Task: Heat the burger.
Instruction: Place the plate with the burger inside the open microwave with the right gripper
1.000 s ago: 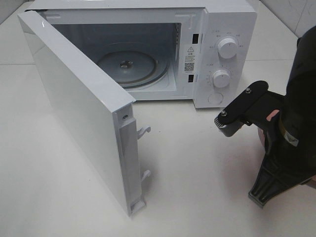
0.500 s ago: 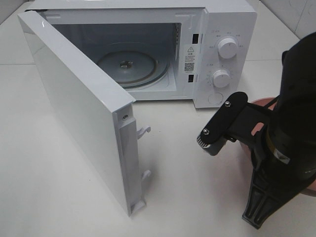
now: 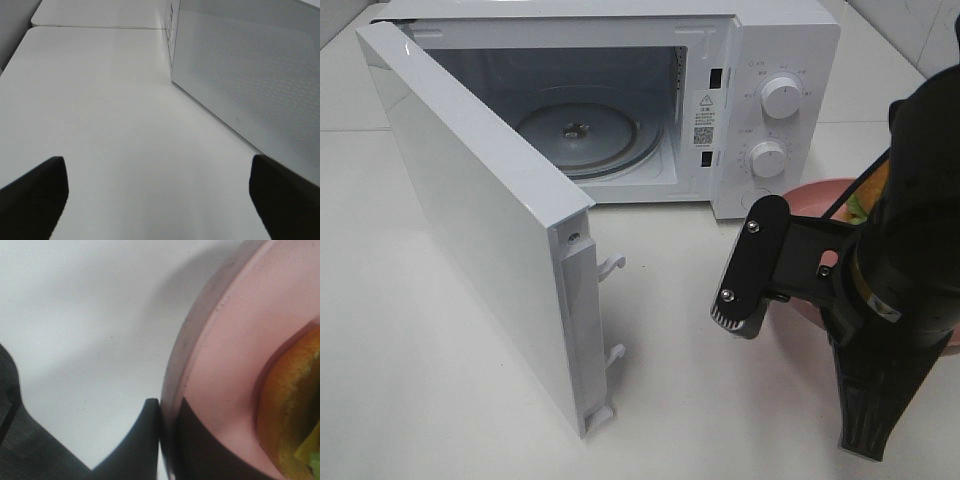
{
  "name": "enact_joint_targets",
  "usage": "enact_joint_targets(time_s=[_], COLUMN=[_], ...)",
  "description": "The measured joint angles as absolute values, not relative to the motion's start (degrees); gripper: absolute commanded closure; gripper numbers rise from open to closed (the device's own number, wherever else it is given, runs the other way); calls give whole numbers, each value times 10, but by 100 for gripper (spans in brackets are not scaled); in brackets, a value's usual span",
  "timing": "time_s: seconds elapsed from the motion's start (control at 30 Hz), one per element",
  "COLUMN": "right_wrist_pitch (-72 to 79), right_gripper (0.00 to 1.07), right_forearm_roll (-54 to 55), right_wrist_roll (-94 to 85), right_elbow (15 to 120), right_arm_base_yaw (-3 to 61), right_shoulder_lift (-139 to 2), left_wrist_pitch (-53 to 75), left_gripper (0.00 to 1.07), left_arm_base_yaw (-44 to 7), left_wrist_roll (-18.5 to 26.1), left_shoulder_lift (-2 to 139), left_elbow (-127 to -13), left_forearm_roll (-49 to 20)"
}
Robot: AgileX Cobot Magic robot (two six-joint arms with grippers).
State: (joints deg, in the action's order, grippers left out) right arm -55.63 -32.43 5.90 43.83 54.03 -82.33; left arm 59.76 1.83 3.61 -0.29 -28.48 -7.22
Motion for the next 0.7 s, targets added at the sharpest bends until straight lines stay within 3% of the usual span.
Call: enact_joint_targets(time_s=[0.47, 0.7], right_wrist_pitch=[-512, -466], right_gripper=[106, 106], right_forearm_roll=[-338, -395], right_wrist_roll=[-59, -67], right_elbow=[438, 438], right_arm_base_yaw=[540, 540], right_shoulder_lift=[-823, -823], left_wrist_pitch=[598, 598], left_gripper=[17, 17], left_arm_base_yaw=[18, 18], left_wrist_roll=[36, 36], left_shoulder_lift=[-3, -3], left_elbow=[-285, -285], left_forearm_roll=[-72, -72])
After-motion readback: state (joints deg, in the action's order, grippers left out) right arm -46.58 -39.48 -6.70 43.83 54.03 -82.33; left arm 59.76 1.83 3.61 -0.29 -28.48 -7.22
